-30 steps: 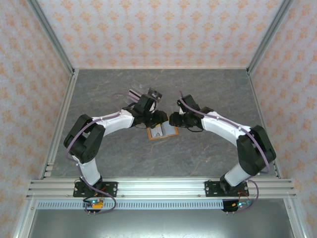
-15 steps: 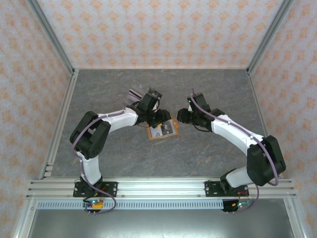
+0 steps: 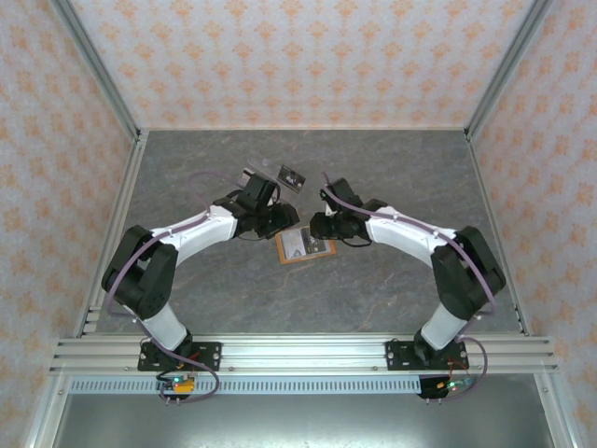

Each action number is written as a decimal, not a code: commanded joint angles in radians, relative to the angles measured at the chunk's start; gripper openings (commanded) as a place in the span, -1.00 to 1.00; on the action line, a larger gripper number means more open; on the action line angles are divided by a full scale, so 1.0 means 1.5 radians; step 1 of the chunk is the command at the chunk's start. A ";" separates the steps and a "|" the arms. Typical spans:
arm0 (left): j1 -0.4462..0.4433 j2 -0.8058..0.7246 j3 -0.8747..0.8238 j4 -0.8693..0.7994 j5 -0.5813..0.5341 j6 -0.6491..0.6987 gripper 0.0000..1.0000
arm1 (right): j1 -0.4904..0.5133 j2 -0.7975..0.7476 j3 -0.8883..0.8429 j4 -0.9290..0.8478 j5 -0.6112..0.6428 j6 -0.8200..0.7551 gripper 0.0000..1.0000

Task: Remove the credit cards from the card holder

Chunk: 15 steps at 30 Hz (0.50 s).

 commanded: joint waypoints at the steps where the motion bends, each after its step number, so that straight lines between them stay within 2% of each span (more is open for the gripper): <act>1: 0.000 -0.006 -0.017 -0.001 0.004 0.006 -0.02 | 0.002 0.029 0.021 -0.023 0.007 0.006 -0.36; 10: -0.011 0.048 -0.009 0.065 0.062 -0.011 -0.11 | 0.002 0.065 0.011 -0.015 0.021 0.024 -0.44; 15: -0.017 0.076 -0.005 0.091 0.080 -0.022 -0.15 | 0.001 0.075 0.013 -0.018 0.031 0.020 -0.33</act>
